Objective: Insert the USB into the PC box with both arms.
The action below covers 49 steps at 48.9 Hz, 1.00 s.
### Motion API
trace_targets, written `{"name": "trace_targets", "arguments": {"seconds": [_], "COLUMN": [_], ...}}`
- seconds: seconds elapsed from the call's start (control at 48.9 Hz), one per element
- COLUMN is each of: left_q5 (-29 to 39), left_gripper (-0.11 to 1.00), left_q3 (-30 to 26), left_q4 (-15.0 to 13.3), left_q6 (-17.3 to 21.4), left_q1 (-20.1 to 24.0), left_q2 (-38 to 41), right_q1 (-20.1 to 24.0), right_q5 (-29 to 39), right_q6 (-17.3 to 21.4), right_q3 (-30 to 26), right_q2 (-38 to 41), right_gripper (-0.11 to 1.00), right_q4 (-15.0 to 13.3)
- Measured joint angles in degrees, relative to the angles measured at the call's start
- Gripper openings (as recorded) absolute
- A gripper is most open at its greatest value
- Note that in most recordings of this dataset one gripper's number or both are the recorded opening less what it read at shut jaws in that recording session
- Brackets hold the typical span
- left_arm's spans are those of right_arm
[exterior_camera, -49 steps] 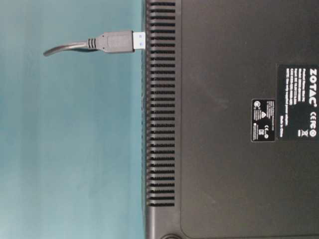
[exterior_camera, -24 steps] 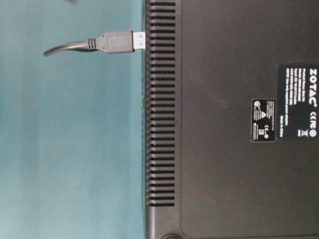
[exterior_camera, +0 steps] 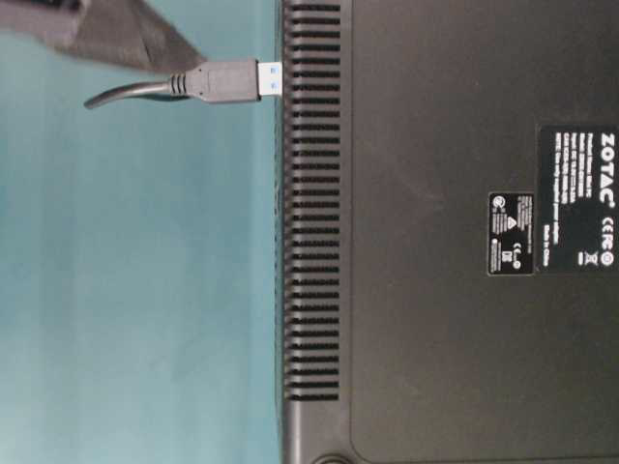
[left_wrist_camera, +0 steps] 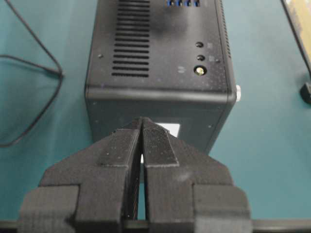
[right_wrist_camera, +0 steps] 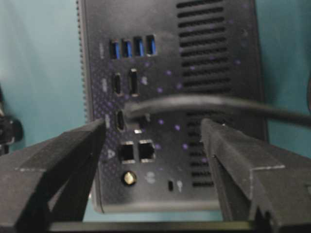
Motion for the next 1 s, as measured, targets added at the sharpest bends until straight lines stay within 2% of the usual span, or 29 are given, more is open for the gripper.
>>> {"name": "trace_targets", "arguments": {"seconds": [0.47, 0.797, 1.002], "left_q5": [0.0, 0.0, -0.1], "left_gripper": [0.0, 0.0, 0.0], "left_q3": [0.0, 0.1, 0.1], "left_q4": [0.0, 0.0, -0.1], "left_q6": [0.0, 0.0, 0.0], "left_q1": [0.1, 0.0, 0.0], "left_q2": [-0.3, -0.4, -0.4], "right_q1": [0.6, 0.8, 1.0], "right_q5": [-0.4, -0.5, -0.5], "right_q6": [0.0, 0.0, -0.1], "right_q3": [-0.6, -1.1, -1.4], "right_q2": [3.3, 3.3, 3.3], "right_gripper": [0.74, 0.64, 0.52], "right_q4": [-0.3, -0.4, -0.4]}}
